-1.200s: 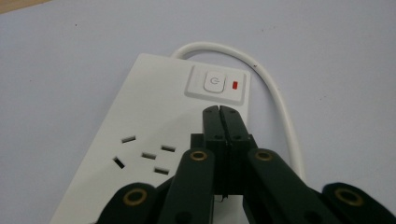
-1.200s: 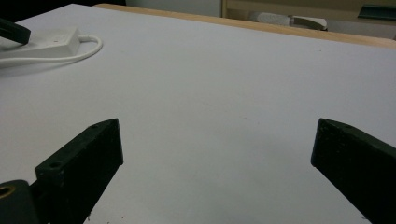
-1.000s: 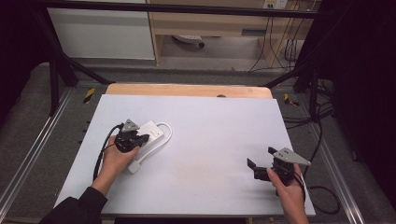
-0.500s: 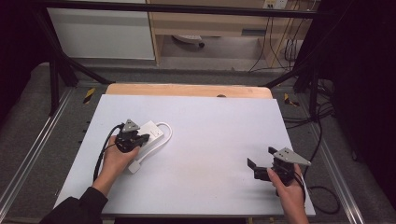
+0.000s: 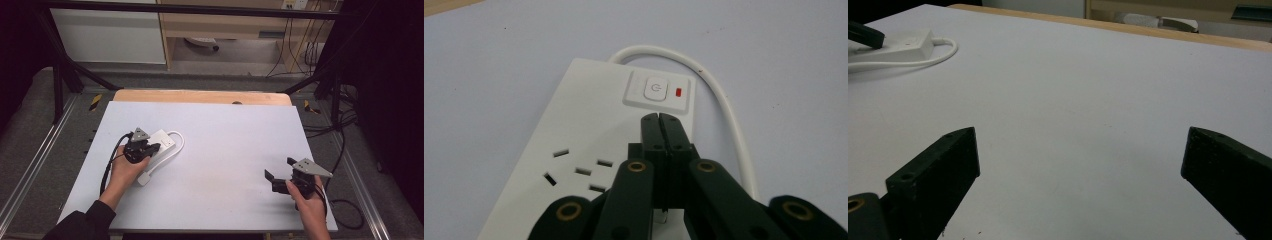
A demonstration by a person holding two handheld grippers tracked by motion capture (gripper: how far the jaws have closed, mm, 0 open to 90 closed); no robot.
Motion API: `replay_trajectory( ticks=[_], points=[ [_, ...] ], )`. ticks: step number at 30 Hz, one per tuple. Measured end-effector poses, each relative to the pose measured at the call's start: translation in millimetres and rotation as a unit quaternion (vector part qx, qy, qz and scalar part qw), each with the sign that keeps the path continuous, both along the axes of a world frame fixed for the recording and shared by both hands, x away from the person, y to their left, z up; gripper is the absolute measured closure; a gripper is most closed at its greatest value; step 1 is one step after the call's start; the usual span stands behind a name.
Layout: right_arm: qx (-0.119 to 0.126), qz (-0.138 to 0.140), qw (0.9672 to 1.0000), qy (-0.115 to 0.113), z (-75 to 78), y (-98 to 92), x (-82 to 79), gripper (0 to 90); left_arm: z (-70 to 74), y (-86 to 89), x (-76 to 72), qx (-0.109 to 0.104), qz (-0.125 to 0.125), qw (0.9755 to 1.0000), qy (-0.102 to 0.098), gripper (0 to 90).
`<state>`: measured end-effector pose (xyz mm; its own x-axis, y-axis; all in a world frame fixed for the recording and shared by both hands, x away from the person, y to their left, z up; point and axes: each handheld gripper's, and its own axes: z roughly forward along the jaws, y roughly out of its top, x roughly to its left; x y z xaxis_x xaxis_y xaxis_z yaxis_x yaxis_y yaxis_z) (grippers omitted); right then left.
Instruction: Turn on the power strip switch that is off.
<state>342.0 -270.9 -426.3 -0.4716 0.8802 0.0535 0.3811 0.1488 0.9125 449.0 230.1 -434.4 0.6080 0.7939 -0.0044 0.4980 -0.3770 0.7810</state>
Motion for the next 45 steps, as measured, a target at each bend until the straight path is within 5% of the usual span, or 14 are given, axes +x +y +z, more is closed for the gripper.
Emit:
replay_trajectory(
  ticks=[23,45],
  points=[
    [0.001,-0.001,1.0000,0.001,-0.4,0.2,0.3,2.7,6.8,0.2,-4.4,-0.037,-0.004,0.9990,-0.027,85.9],
    [0.000,0.000,1.0000,0.001,-0.5,0.4,0.4,2.7,14.6,-4.6,-8.5,-0.075,-0.004,0.9954,-0.061,51.7]
  ],
)
